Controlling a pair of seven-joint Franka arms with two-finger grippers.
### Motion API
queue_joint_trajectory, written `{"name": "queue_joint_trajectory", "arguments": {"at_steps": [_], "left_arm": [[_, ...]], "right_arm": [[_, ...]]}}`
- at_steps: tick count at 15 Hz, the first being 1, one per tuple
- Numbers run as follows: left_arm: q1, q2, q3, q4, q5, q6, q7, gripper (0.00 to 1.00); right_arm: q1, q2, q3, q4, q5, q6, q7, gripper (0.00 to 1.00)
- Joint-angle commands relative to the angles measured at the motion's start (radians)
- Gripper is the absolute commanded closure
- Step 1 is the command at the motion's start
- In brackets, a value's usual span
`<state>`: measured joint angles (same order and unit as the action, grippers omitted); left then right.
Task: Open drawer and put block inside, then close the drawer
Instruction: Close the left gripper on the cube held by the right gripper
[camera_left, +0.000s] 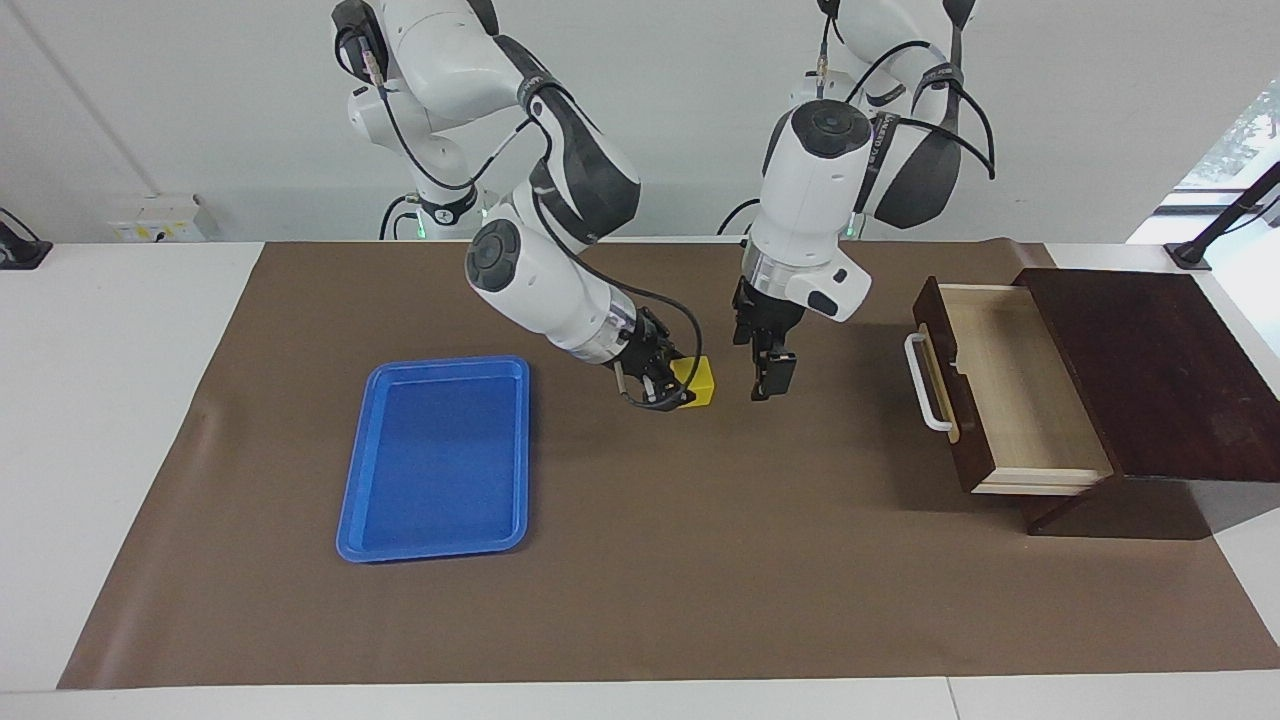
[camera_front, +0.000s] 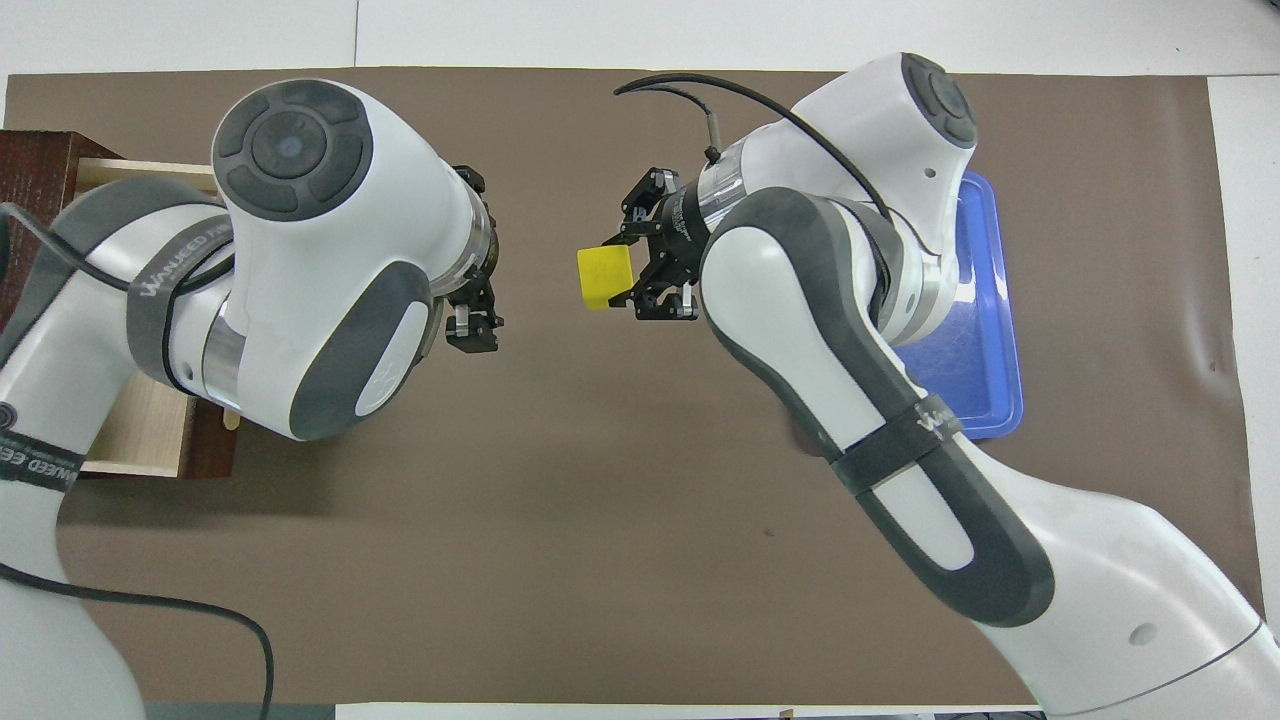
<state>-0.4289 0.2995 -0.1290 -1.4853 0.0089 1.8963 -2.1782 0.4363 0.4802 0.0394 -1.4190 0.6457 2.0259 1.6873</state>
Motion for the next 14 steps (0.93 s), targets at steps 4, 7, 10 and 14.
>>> {"name": "queue_joint_trajectory", "arguments": {"at_steps": [4, 7, 10, 14], "left_arm": [[-0.059, 0.003, 0.023, -0.078, 0.016, 0.059, -0.077, 0.00], [-0.060, -0.005, 0.023, -0.090, 0.016, 0.058, -0.086, 0.00], [-0.071, -0.003, 0.022, -0.084, 0.016, 0.066, -0.113, 0.00], [-0.094, -0.005, 0.022, -0.089, 0.017, 0.083, -0.130, 0.46]], "right_arm": [[-0.001, -0.026, -0.001, -0.006, -0.015, 0.013, 0.023, 1.00], [-0.002, -0.031, -0.001, -0.006, -0.015, 0.011, 0.022, 1.00], [-0.005, -0.032, -0.001, -0.006, -0.015, 0.011, 0.020, 1.00], [-0.007, -0.032, -0.001, -0.006, -0.015, 0.010, 0.020, 1.00]]}}
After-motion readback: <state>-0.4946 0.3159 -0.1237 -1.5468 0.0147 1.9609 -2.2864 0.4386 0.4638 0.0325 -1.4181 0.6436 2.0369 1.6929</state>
